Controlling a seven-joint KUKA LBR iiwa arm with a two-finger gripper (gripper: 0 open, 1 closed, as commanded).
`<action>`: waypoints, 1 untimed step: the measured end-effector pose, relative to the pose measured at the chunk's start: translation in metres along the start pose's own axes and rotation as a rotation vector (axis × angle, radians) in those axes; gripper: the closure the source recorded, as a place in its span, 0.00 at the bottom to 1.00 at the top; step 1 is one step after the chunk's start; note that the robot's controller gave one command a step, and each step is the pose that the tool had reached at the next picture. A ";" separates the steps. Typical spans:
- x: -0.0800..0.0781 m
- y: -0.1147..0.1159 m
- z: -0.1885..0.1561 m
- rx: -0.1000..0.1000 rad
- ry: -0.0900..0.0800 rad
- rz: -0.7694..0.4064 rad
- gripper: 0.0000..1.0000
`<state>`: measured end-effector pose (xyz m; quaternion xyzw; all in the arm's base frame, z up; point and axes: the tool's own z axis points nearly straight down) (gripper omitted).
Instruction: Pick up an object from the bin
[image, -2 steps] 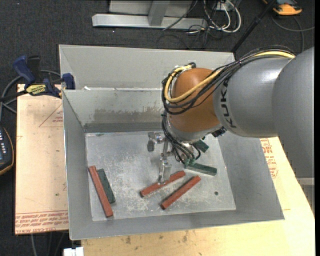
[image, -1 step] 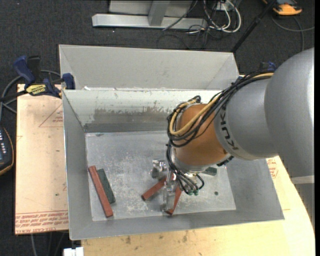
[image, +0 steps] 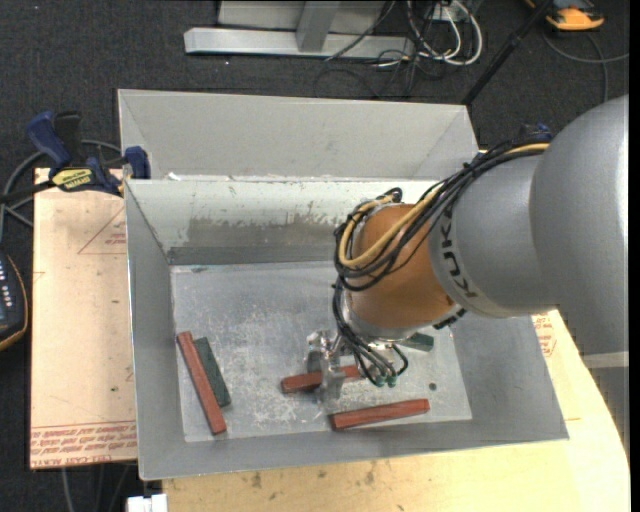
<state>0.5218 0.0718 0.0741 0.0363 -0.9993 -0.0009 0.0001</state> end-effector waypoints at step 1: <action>0.003 0.001 -0.139 0.000 -0.009 0.102 1.00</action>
Offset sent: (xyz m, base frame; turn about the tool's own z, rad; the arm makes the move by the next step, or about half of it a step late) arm -0.0048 0.0003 0.1351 0.1030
